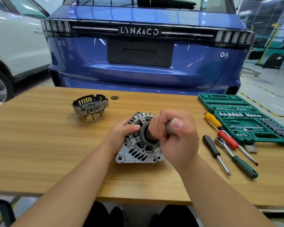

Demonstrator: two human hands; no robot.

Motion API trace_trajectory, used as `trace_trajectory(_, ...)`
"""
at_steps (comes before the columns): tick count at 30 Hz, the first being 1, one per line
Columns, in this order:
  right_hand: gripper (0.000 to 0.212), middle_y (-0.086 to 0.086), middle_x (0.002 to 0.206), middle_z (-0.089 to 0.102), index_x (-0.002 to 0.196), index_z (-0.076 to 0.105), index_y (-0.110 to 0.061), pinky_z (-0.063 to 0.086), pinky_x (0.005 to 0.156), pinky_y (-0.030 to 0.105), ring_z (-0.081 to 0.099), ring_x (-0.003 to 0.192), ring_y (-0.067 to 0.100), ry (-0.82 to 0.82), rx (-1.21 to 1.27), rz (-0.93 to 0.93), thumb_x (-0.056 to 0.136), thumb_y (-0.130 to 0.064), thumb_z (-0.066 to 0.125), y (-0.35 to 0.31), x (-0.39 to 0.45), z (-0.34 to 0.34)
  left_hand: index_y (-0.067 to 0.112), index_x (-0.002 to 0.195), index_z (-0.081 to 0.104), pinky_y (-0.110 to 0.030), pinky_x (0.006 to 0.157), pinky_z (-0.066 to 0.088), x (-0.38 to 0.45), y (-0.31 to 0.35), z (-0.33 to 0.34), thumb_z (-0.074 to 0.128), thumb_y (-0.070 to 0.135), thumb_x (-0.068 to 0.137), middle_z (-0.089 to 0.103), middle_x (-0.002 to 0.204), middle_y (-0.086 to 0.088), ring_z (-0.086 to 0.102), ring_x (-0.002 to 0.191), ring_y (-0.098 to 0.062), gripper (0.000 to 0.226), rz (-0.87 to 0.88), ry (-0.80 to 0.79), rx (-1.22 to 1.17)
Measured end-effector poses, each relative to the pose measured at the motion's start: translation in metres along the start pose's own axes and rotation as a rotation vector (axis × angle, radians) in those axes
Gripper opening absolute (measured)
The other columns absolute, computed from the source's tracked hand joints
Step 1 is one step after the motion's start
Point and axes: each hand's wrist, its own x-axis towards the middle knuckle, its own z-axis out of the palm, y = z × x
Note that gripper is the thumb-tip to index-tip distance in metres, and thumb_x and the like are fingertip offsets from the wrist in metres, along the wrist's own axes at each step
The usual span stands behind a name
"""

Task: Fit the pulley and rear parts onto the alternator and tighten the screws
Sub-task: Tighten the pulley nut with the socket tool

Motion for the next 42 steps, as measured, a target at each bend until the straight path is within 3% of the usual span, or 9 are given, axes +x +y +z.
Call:
trace_trajectory(6,0.025,-0.01,0.044,0.037,0.048,0.051,-0.029,0.018,0.049,0.041,0.026,0.044,0.017,0.34,0.083,-0.098,0.069,-0.034,0.039,0.006,-0.008,-0.002,0.033,0.103,0.074,-0.037,0.065,0.06,-0.023,-0.009,0.021,0.074,0.036,0.071,0.076,0.1,-0.013,0.074,0.091,-0.035,0.032,0.101,0.15,-0.066)
trace_trajectory(10,0.025,-0.008,0.045,0.036,0.05,0.05,-0.026,0.021,0.051,0.038,0.027,0.044,0.017,0.407,0.15,-0.13,0.072,-0.034,0.04,0.008,-0.01,0.0,0.032,0.099,0.074,-0.041,0.066,0.059,-0.031,-0.007,0.03,0.074,0.036,0.071,0.076,0.098,-0.014,0.075,0.088,-0.035,0.029,0.102,0.216,-0.094)
trace_trajectory(15,0.031,0.003,0.056,0.049,0.059,0.054,-0.013,0.032,0.06,0.042,0.042,0.058,0.024,0.067,0.141,-0.068,0.078,-0.038,0.053,0.001,-0.014,-0.03,0.027,0.107,0.072,-0.041,0.067,0.059,-0.031,0.0,0.023,0.073,0.035,0.075,0.076,0.102,-0.015,0.074,0.091,-0.036,0.033,0.055,0.176,-0.047)
trace_trajectory(20,0.045,0.021,0.088,0.07,0.081,0.067,0.002,0.044,0.096,0.058,0.063,0.1,0.042,-0.397,-0.141,0.056,0.085,-0.038,0.046,-0.014,0.007,-0.053,0.023,0.114,0.07,-0.028,0.061,0.058,-0.028,0.009,0.017,0.066,0.03,0.078,0.077,0.101,-0.01,0.075,0.089,-0.026,0.037,0.033,0.105,0.024)
trace_trajectory(23,0.054,0.011,0.061,0.06,0.062,0.059,-0.008,0.044,0.069,0.051,0.059,0.065,0.037,-0.447,-0.049,0.167,0.089,-0.054,0.052,-0.01,0.008,-0.043,0.016,0.117,0.068,-0.032,0.061,0.058,-0.024,0.012,0.013,0.065,0.028,0.076,0.076,0.099,-0.013,0.075,0.086,-0.028,0.043,0.004,0.089,0.039)
trace_trajectory(27,0.059,-0.012,0.051,0.039,0.052,0.04,-0.02,0.02,0.05,0.038,0.028,0.047,0.017,-0.204,0.009,0.098,0.082,-0.069,0.055,0.002,0.0,-0.02,0.018,0.12,0.068,-0.045,0.074,0.059,-0.02,0.01,0.012,0.067,0.031,0.075,0.074,0.107,-0.02,0.072,0.095,-0.039,0.047,0.006,0.092,0.043)
trace_trajectory(34,0.03,-0.016,0.045,0.038,0.046,0.049,-0.034,0.02,0.051,0.037,0.027,0.045,0.016,0.233,0.013,-0.056,0.073,-0.04,0.038,0.007,-0.007,-0.003,0.035,0.104,0.074,-0.029,0.066,0.058,-0.031,0.004,0.023,0.069,0.035,0.077,0.078,0.098,-0.002,0.075,0.09,-0.022,0.028,0.089,0.203,0.056)
trace_trajectory(38,0.027,-0.009,0.043,0.036,0.045,0.046,-0.029,0.024,0.052,0.028,0.029,0.042,0.016,0.447,0.082,-0.056,0.069,-0.039,0.041,0.007,-0.006,0.002,0.033,0.101,0.073,-0.048,0.075,0.061,-0.038,0.0,0.033,0.073,0.038,0.073,0.077,0.099,-0.008,0.074,0.092,-0.031,0.028,0.1,0.274,-0.005)
trace_trajectory(42,0.022,-0.004,0.041,0.031,0.045,0.042,-0.025,0.024,0.051,0.027,0.022,0.043,0.018,0.65,0.168,-0.042,0.063,-0.037,0.044,0.006,-0.003,0.006,0.039,0.097,0.072,-0.046,0.069,0.062,-0.042,-0.006,0.039,0.074,0.042,0.069,0.077,0.094,-0.005,0.075,0.086,-0.027,0.028,0.116,0.362,-0.034)
